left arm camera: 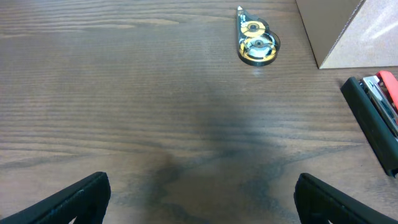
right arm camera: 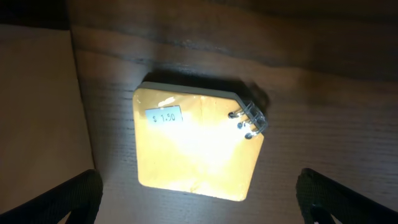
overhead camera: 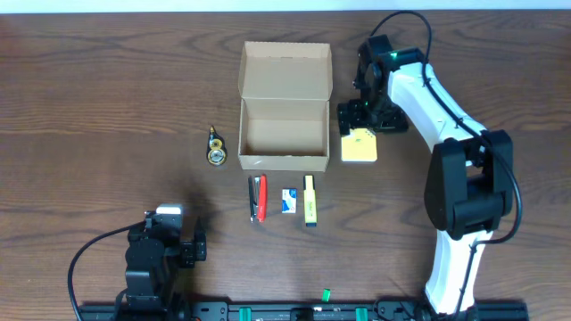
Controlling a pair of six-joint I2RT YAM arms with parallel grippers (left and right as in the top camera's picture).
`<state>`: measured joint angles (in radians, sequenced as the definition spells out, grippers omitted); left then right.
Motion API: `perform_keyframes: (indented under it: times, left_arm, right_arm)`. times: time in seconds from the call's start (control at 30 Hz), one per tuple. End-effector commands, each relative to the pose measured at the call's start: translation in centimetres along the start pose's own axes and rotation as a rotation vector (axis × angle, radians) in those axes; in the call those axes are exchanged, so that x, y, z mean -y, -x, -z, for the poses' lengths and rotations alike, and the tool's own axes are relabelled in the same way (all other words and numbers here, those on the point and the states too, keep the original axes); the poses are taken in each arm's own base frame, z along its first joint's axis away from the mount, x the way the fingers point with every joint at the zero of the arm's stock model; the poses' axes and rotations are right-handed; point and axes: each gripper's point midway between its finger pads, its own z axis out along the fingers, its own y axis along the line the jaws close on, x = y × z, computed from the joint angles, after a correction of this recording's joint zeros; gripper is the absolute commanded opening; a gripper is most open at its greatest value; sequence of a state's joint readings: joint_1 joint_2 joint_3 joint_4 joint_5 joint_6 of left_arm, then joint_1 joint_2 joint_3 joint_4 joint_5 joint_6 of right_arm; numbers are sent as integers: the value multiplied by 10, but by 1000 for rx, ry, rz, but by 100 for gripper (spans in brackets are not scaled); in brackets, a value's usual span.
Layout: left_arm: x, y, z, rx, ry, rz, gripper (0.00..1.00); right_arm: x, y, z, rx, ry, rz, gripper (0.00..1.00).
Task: Pack container
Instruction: 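Close the right gripper on the yellow notepad's edge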
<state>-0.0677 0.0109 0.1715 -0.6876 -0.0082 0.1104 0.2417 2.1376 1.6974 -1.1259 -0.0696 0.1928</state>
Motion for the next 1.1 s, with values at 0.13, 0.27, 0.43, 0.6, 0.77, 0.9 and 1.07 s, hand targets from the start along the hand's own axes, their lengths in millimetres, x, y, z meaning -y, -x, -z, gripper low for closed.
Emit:
perform_keyframes:
  times: [0.13, 0.27, 0.43, 0.6, 0.77, 0.9, 1.07]
  left_arm:
    - [-3, -4, -2, -8, 21, -15, 95]
    - [-3, -4, -2, -8, 21, -15, 95]
    - [-3, -4, -2, -8, 21, -15, 95]
    - [-3, -4, -2, -8, 21, -15, 95]
    - [-3, -4, -2, -8, 21, -15, 95]
    - [-3, -4, -2, -8, 21, -15, 95]
    - [-3, -4, -2, -8, 21, -15, 95]
  right_arm:
    - [-1, -3, -10, -8, -15, 25, 99]
    - [-1, -1, -11, -3, -14, 25, 99]
    - [0, -2, -20, -15, -16, 25, 99]
    - [0, -6, -32, -45, -22, 26, 99]
    - [0, -7, -42, -67, -26, 26, 99]
    - [1, -9, -49, -82, -29, 25, 99]
    - [2, -12, -57, -105, -31, 23, 99]
